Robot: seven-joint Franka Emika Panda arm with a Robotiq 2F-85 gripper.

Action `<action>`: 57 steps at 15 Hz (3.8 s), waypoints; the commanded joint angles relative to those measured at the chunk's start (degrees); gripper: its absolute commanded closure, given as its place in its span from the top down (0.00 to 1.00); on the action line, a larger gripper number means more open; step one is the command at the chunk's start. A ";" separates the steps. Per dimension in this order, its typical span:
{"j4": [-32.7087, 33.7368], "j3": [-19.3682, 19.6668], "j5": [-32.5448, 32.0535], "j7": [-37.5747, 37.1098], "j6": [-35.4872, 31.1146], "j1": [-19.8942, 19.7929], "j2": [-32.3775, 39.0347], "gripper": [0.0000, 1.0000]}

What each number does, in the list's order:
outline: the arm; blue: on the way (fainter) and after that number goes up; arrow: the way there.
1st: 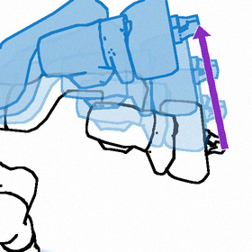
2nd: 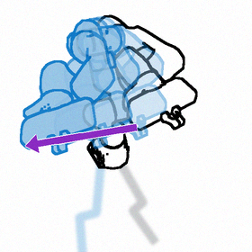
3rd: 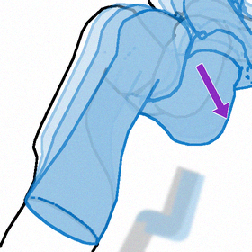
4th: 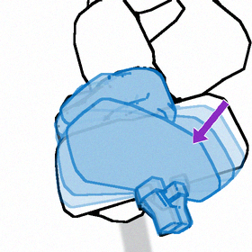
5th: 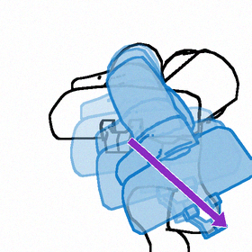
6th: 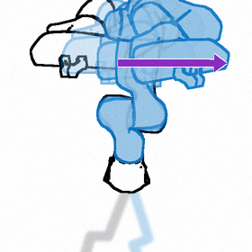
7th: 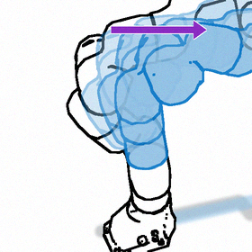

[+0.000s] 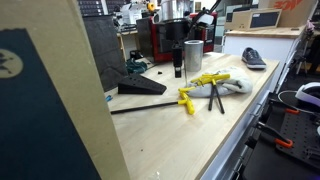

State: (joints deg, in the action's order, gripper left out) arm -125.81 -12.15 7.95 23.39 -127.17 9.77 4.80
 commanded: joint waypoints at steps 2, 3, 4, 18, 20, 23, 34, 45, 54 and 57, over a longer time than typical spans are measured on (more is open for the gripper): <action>-1.58 0.68 -2.51 9.65 6.10 -0.95 -2.85 1.00; -1.75 0.84 -3.61 11.29 6.55 -1.04 -2.95 1.00; -1.86 1.02 -5.29 13.18 6.55 -1.15 -2.86 1.00; -2.87 1.28 -13.77 26.57 -2.74 -1.25 0.78 1.00; -2.31 0.82 -13.27 27.13 -2.71 -1.01 2.11 1.00; -2.30 0.17 -11.87 25.62 -0.23 -0.72 3.35 1.00; -3.32 -0.51 -7.17 22.96 1.54 -0.51 3.62 0.27; -3.79 -0.53 -11.86 16.00 -5.02 0.75 4.11 1.00; -4.19 -0.28 -17.01 10.00 -10.06 0.97 5.23 0.32; -5.26 -0.32 -18.08 7.99 -12.16 0.81 4.45 0.10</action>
State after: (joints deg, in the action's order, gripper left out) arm -129.11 -12.50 -8.24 34.50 -136.60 10.40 10.73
